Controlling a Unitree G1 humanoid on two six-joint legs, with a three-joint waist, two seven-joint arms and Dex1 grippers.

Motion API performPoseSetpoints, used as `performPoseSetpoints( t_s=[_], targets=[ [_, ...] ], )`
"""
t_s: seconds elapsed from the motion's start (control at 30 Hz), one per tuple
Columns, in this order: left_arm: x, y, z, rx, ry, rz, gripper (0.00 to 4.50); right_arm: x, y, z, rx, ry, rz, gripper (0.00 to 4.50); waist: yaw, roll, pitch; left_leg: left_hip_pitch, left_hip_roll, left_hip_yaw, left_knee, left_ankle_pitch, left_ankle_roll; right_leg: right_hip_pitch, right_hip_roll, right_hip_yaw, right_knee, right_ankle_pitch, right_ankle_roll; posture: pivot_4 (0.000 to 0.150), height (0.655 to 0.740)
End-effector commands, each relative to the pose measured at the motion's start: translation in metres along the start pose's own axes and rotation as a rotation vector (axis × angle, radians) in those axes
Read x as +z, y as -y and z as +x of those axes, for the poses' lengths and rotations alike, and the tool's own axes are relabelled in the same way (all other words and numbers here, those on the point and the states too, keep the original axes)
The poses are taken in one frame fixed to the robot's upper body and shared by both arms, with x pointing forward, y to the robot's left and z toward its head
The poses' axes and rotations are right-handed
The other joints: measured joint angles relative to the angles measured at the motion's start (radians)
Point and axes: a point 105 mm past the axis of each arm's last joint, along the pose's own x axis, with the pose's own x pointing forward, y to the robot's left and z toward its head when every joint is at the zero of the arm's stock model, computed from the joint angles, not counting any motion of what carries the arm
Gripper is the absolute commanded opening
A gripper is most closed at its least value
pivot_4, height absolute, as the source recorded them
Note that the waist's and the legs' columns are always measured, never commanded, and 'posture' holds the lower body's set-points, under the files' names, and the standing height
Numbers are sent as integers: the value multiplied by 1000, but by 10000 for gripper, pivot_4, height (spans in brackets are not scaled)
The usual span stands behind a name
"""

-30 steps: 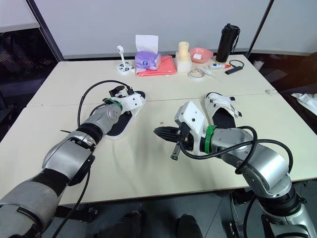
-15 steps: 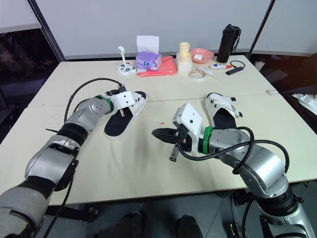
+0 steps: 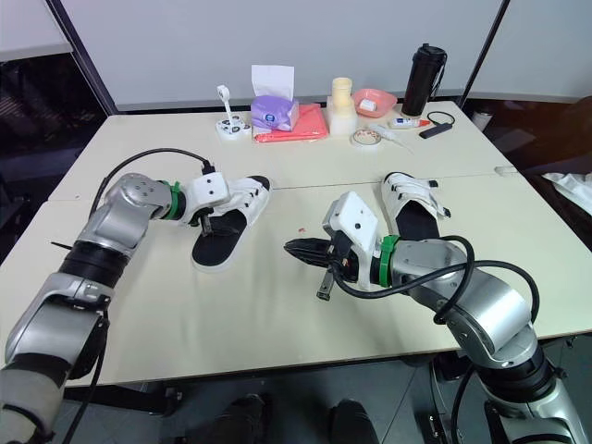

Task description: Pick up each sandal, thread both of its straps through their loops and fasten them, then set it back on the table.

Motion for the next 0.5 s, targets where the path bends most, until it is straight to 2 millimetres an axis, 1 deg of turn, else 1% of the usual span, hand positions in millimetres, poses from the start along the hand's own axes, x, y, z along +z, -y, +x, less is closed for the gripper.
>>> performPoseSetpoints(
  t_s=[0.03, 0.17, 0.27, 0.37, 0.47, 0.5],
  targets=[
    [27, 10, -28, -71, 183, -130, 44039, 11, 3, -4, -11, 34, -48, 0, 0, 0, 0, 0, 0, 0, 0, 0, 0, 0, 0, 0, 0, 0, 0, 1500, 7400],
    [24, 24, -43, -105, 204, -203, 44039, 10, 5, -6, -12, 30, -53, 0, -2, 1, 1, 0, 0, -1, 0, 0, 0, 0, 0, 0, 0, 0, 0, 1500, 7400],
    [20, 32, -57, -101, 244, -279, 44039, 10, 8, -10, -20, 19, -63, 0, -1, 1, 1, 0, 1, -2, 0, 0, 0, 0, 0, 1, 0, 0, 0, 1500, 7400],
    [22, 43, -71, -108, 318, -362, 44039, 10, 14, -20, -46, 1, -76, 0, 1, 2, 2, 0, 1, -2, 0, 0, 0, 0, 0, 1, 0, 0, 0, 1500, 7400],
    [23, 53, -75, -119, 348, -406, 44039, 8, 20, -29, -74, -18, -84, 0, 8, 2, 2, 0, 1, -3, 0, 0, 0, 0, 0, 1, 0, 0, -1, 1500, 7400],
    [20, 55, -77, -112, 362, -445, 44039, 8, 25, -35, -98, -32, -89, 0, 8, 2, 2, 0, 1, -3, 0, 0, 0, 0, 0, 1, -1, 0, -1, 1500, 7400]
  ],
)
